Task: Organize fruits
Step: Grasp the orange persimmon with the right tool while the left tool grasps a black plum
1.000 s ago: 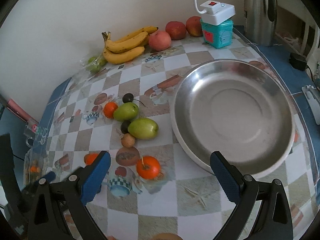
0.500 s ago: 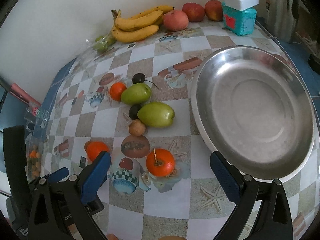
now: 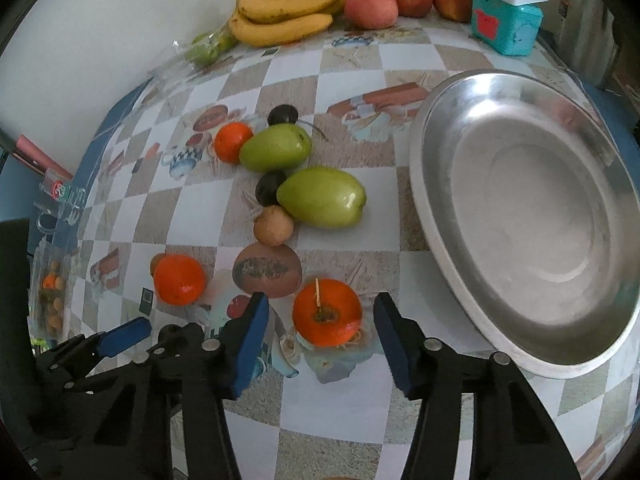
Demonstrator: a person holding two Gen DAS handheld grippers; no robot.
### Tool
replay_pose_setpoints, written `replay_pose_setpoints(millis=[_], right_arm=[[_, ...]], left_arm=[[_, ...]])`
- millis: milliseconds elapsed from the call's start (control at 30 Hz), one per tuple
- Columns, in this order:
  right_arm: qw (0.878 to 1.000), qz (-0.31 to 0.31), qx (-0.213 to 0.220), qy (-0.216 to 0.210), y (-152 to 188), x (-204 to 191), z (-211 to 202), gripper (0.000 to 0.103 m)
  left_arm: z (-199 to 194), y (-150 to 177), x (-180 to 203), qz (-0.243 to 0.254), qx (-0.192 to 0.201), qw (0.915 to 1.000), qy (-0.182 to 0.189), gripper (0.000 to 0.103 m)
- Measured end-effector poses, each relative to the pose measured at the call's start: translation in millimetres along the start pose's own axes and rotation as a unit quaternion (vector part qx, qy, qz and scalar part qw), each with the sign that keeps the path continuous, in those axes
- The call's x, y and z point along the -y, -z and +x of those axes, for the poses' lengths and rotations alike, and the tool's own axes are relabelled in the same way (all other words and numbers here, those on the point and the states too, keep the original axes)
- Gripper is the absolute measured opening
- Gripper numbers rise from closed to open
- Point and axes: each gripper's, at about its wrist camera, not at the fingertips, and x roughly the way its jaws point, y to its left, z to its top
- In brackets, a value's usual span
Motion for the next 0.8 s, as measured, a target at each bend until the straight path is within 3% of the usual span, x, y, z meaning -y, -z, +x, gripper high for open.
replay_pose_setpoints(millis=[167,333,800], right_arm=[[1.0,-0.003,-0.019,0.006,1.8,-1.2,3.5,0.049],[1.0,0.009,-0.024,0.003,2.9,4.4,5.9,0.04],[0.999,0.017,-0.03,-0.016,4.0,7.4,7.7,0.039]], left_arm=[[9.0,-3.4,-5.8,-0.004,-0.001,1.0,0.004,0.045],[6.3,-0.2,-10.3,-0.006,-0.002,0.9999,0.013,0.039],[-6.1,5.3,-26.4,-0.029,-0.004,0.9986,0.043,0.031]])
